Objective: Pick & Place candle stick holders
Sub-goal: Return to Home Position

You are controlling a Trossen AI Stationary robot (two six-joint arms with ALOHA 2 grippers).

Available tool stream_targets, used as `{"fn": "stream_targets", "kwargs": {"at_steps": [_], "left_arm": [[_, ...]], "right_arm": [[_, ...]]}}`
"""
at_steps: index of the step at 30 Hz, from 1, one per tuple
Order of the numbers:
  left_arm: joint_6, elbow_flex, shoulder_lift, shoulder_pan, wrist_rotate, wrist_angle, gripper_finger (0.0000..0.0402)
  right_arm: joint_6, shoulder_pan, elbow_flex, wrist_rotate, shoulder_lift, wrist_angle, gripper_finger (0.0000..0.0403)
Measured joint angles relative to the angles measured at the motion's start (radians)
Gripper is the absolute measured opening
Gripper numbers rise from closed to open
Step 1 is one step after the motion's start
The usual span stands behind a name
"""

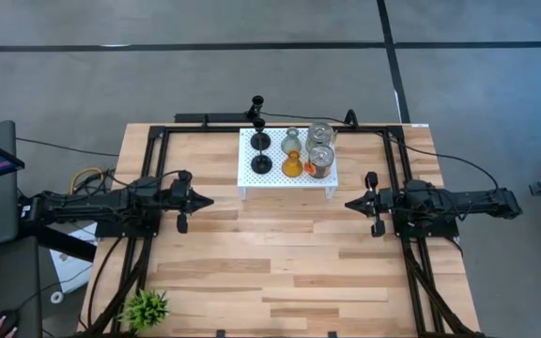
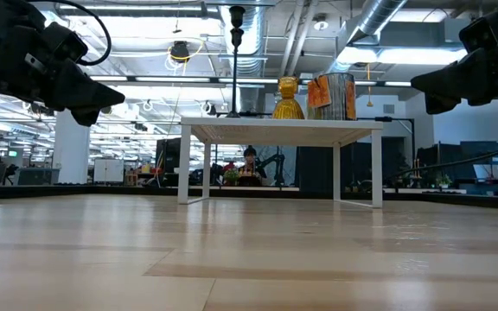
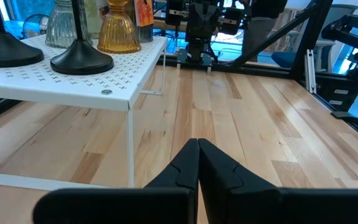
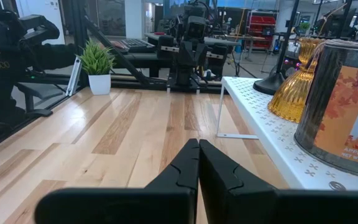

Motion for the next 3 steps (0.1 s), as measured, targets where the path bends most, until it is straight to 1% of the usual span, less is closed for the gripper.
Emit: {"fn": "stream_targets", "kwargs": {"at_steps": [3], "left_arm": [[0.0, 0.0, 0.0, 0.0, 0.0, 0.0, 0.0006]], "right_arm": [[0.0, 0.0, 0.0, 0.0, 0.0, 0.0, 0.0]]}}
